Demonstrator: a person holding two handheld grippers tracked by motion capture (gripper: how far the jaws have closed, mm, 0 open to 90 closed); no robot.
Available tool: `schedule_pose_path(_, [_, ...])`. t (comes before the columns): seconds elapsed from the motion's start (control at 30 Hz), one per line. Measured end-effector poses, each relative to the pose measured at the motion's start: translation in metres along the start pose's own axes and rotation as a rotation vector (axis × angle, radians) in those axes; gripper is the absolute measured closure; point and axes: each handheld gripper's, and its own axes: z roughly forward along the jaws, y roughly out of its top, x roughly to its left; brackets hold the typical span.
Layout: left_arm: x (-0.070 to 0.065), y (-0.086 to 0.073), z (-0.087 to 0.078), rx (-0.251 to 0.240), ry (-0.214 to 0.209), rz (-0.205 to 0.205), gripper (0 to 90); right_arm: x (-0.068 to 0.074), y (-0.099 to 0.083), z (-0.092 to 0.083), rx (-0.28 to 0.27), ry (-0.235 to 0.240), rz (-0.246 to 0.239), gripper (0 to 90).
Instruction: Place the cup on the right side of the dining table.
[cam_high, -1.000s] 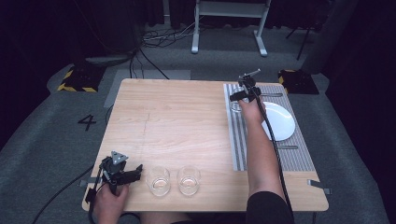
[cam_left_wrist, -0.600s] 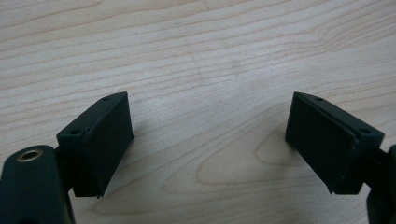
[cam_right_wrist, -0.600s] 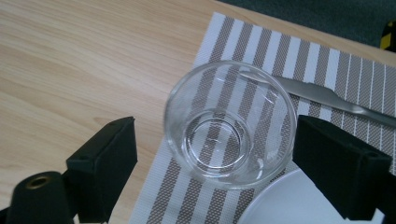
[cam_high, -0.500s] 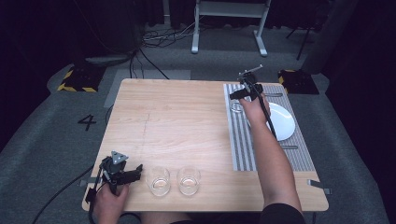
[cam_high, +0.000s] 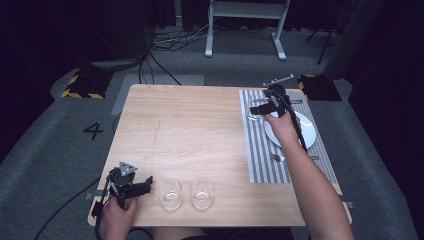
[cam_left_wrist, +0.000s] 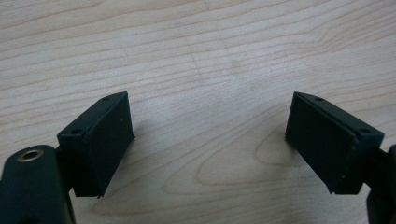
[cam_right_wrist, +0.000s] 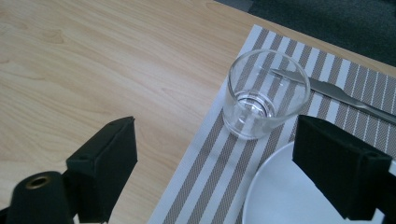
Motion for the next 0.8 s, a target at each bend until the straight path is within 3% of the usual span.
schedule_pose_path(0.37, [0.0, 0.0, 0.0, 0.001, 0.0, -0.002, 15.2, -0.003, -0.032, -0.043, -0.019, 0.038, -0.013, 14.3])
schedule_pose_path(0.8, [0.0, 0.0, 0.0, 0.001, 0.0, -0.002, 15.2, -0.011, -0.07, -0.077, -0.017, 0.046, -0.01, 14.3])
